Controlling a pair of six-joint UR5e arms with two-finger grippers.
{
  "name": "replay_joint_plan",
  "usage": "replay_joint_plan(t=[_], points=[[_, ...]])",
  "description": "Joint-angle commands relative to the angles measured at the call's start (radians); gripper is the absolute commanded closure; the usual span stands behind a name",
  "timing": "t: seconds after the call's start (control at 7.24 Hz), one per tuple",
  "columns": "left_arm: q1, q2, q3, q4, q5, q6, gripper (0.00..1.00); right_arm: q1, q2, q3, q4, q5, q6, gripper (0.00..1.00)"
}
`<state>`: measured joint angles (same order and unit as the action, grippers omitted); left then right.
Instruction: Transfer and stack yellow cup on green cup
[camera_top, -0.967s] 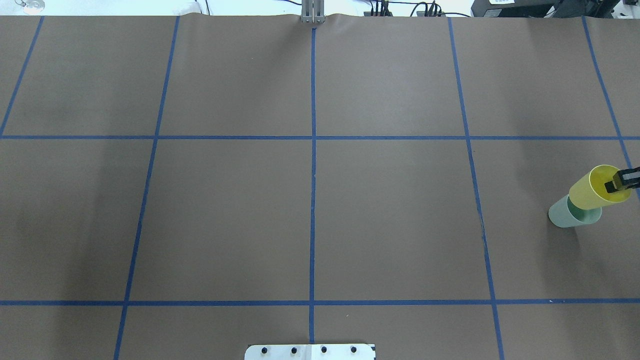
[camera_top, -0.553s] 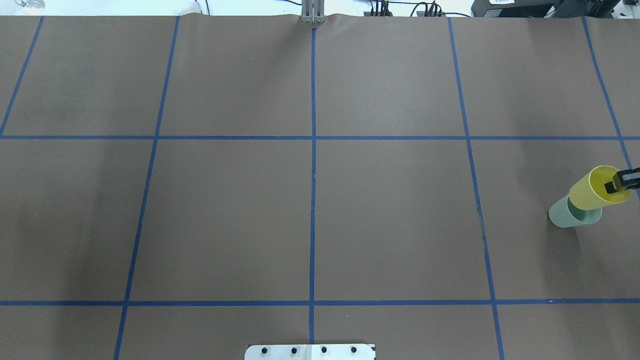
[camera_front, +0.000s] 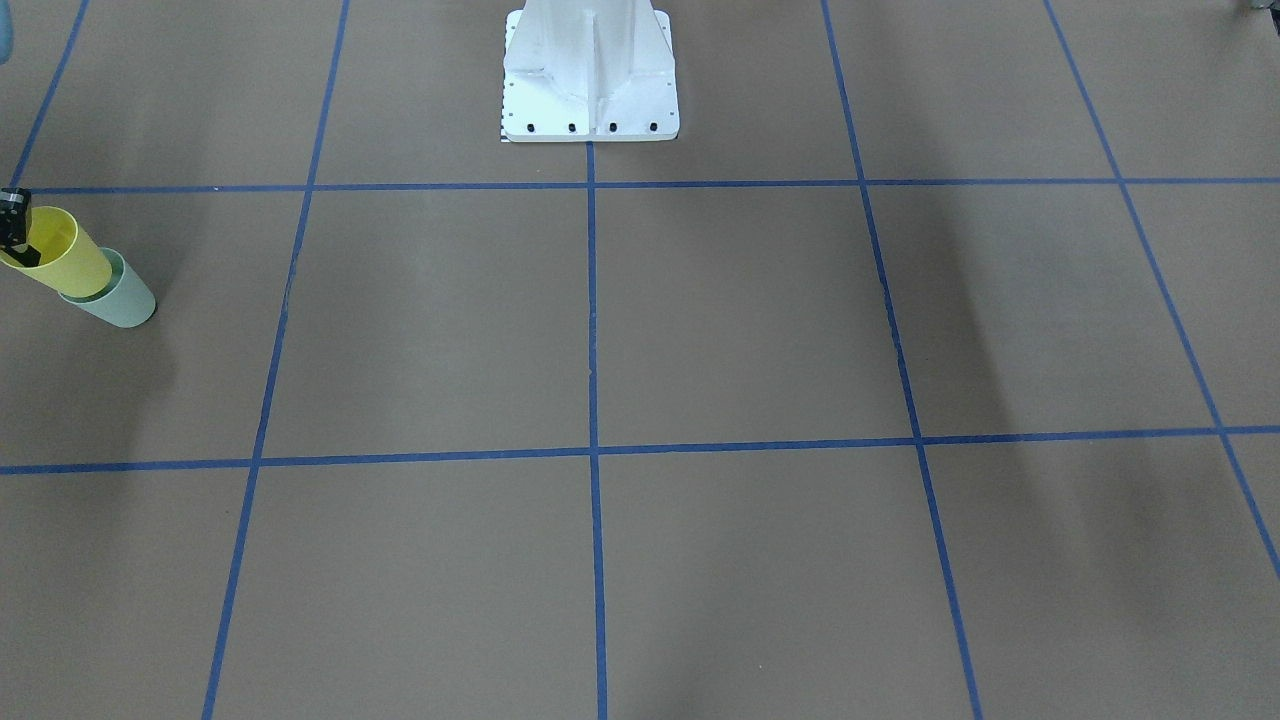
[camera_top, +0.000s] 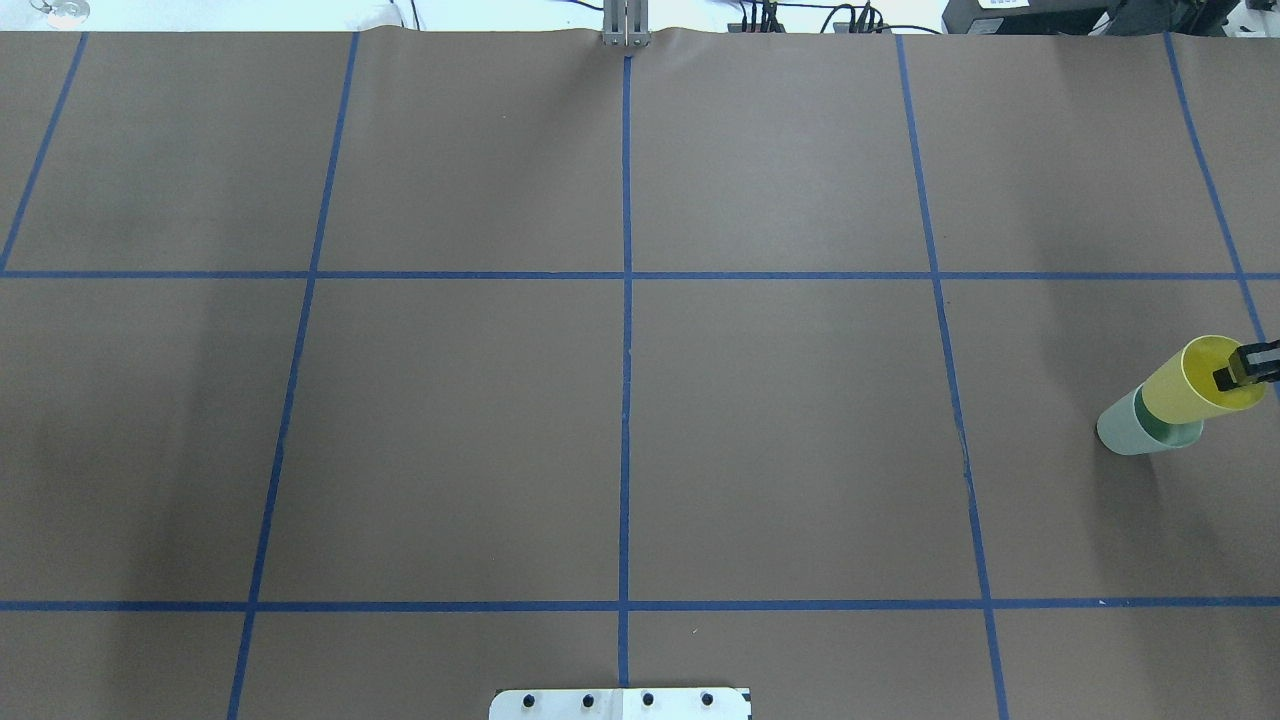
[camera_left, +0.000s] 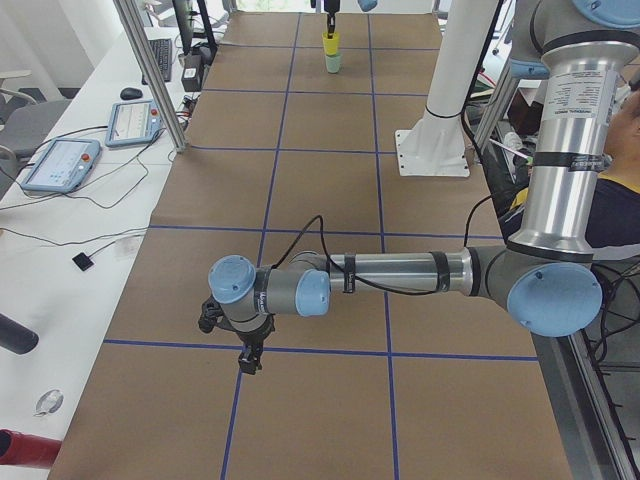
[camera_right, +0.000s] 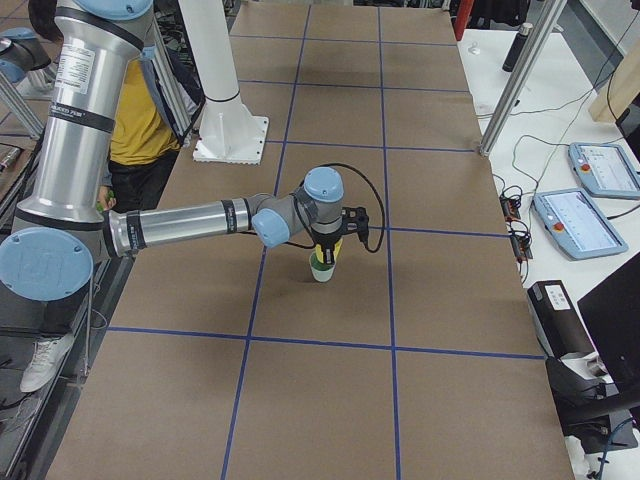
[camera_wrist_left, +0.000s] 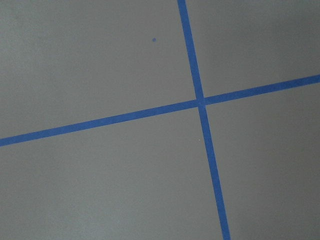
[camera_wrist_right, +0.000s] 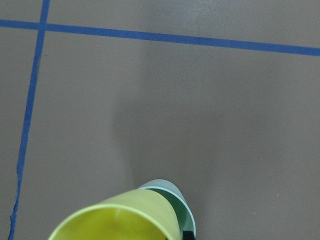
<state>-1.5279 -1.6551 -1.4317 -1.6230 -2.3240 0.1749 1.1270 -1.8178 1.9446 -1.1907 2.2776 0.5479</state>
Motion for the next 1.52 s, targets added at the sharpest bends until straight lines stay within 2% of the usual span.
replay_joint_plan(t=[0.0,0.69,1.38], points=[[0.0,0.0,-0.001,0.0,0.0,0.0,0.0,-0.001,-0.002,-0.001,-0.001,-0.001,0.001,1.0],[0.0,-0.006,0.0,0.0,0.0,0.0,0.0,-0.012,0.008,-0.013,-0.001,-0.004,0.007,0.98],[0.0,-0.009,0.002,0.0,0.0,0.0,0.0,-0.027,0.009,-0.015,-0.001,-0.007,0.0,0.65]])
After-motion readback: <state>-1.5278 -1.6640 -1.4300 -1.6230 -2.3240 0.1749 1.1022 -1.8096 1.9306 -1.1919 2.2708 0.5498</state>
